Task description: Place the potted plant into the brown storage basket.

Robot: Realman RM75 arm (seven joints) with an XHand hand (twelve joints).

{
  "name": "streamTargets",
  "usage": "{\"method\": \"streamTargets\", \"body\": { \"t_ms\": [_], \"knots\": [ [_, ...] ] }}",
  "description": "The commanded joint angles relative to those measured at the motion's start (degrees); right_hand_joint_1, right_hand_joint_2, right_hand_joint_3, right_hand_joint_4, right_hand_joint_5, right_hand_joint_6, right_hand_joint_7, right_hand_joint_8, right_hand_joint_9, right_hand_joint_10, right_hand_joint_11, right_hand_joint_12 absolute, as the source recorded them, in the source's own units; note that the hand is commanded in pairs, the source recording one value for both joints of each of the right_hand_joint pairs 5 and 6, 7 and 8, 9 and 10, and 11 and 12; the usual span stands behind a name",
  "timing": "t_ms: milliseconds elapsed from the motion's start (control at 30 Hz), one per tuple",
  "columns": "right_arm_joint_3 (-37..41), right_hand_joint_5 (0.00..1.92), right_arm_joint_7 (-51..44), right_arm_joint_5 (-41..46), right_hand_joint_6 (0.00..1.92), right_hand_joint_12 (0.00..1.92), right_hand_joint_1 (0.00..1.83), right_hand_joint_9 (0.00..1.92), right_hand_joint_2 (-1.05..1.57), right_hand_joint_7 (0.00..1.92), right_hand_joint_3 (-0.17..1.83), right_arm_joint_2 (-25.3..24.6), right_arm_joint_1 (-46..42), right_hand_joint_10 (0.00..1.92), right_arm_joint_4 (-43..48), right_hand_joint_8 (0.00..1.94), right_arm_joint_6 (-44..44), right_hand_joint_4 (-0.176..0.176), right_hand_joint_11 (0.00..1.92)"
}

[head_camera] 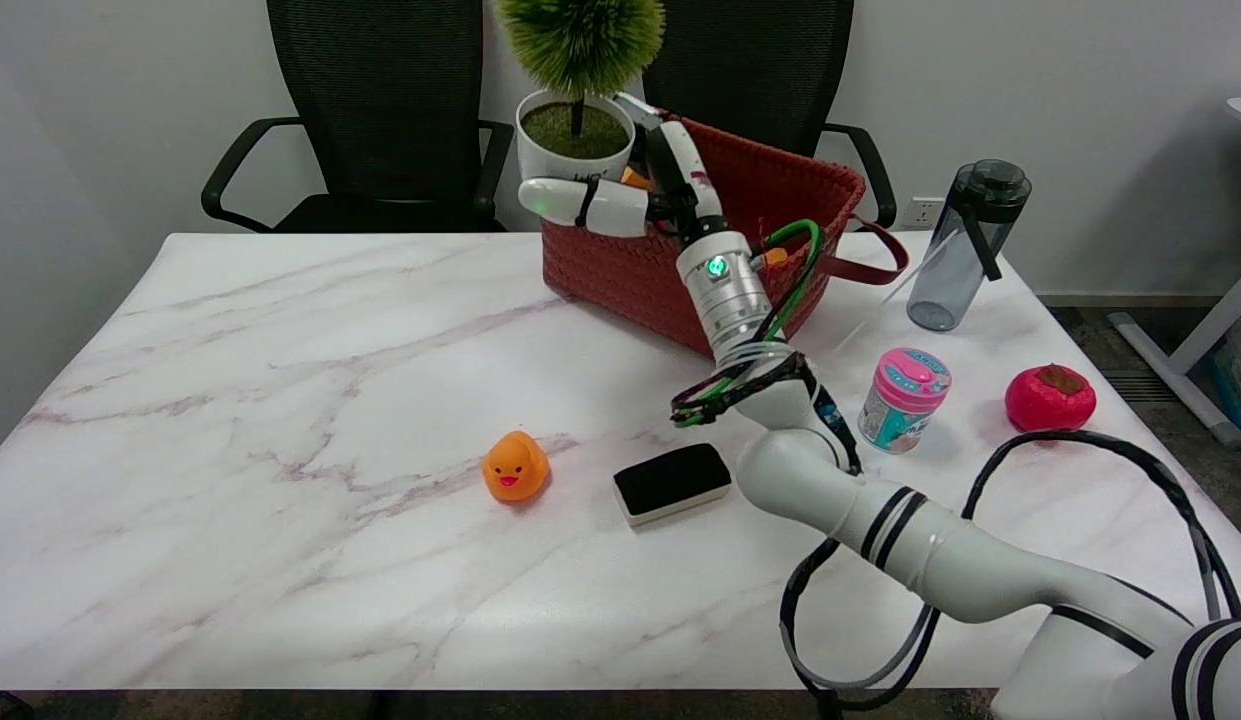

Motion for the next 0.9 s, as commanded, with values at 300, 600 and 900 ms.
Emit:
{"method": "streamTargets", "body": {
  "t_ms": [300,600,900],
  "knots": [
    [3.5,0.54,0.3,0.3,0.54,0.4,1.07,0.79,0.6,0.93,-0.17,2.2,11.3,0.79,-14.9,0.93,0.6,0.0,0.4],
    [4.7,0.55,0.0,0.0,0.55,0.41,1.05,0.8,0.61,0.94,-0.17,2.5,16.0,0.8,-23.5,0.94,0.2,0.0,0.41],
    [2.9,0.56,-3.9,-0.8,0.56,0.42,1.05,0.81,0.61,0.95,-0.17,3.6,20.5,0.81,-28.8,0.95,-3.4,0.0,0.42]
  ]
}}
